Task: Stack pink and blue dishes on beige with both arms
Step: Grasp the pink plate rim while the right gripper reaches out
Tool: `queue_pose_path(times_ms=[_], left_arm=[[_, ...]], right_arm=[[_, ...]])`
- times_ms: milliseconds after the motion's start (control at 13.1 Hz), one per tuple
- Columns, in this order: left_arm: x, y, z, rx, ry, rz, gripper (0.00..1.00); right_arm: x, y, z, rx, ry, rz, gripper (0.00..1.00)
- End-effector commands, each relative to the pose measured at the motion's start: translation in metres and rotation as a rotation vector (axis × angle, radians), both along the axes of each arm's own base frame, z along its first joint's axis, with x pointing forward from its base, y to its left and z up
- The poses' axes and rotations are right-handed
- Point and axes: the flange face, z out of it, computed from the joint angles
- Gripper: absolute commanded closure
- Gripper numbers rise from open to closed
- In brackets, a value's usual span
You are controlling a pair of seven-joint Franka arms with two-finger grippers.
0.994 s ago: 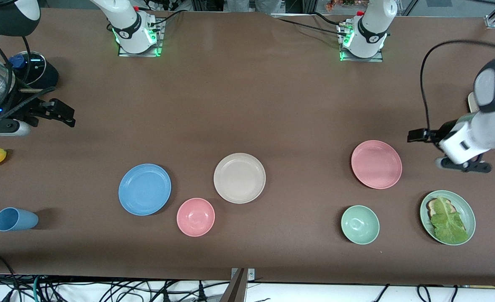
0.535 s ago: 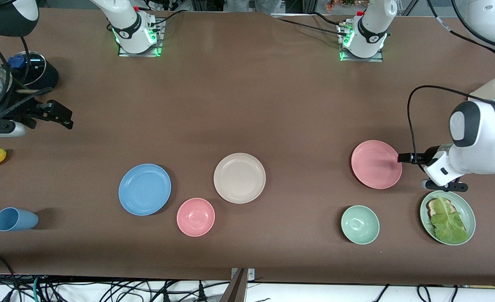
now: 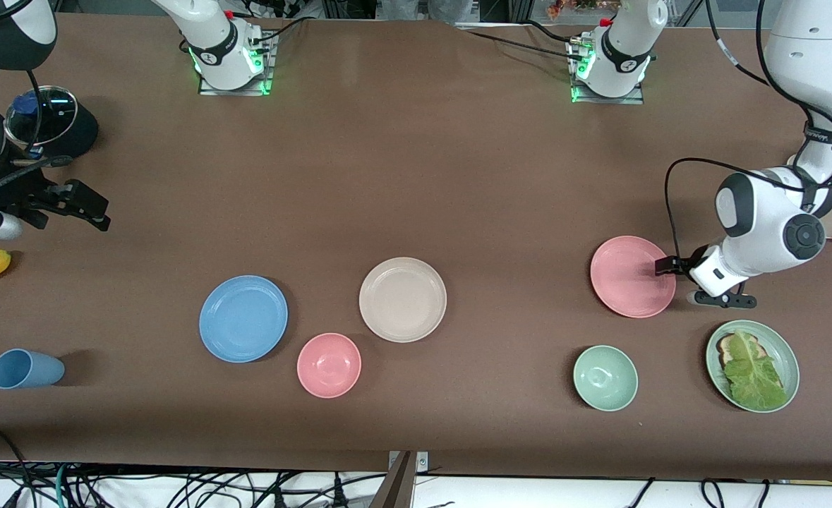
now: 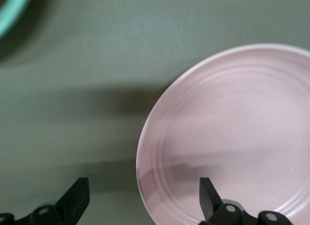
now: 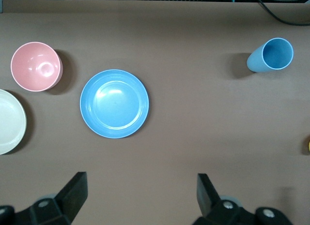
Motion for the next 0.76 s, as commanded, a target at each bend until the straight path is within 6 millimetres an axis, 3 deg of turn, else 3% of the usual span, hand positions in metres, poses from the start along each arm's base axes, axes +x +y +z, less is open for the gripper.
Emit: queue_pose_path(times_ms=[0,76,153,229,459,535,688], left_arm=[[0.000,0.001,-0.009,0.003,0.002,-0.023,0.30],[0.000,0.001,-0.009,0.002,0.005,-0.010,0.70],[0.000,0.002,-0.009,0.001,0.009,-0.011,1.00],[0.000,0.001,-0.009,0.000,0.011,-0.017,1.00],[0.003,-0.002,-0.010,-0.001,0.026,-0.007,1.00],[0.005,-0.002,-0.006,-0.004,0.041,-0.009,1.00],[0.017,-0.008,0.013,-0.018,0.087,-0.016,1.00]], right_arm=[[0.000,0.001,0.005,-0.006,0.005,0.014,0.00],[0.001,0.004,0.001,-0.007,0.016,0.019,0.00],[0.003,0.009,-0.009,-0.011,0.034,0.030,0.00],[0.007,0.014,-0.022,-0.016,0.057,0.042,0.00],[0.003,0.009,-0.034,-0.016,0.130,0.115,0.00],[0.007,0.008,-0.048,-0.015,0.152,0.111,0.00],[0.017,0.006,-0.095,-0.016,0.200,0.115,0.00]])
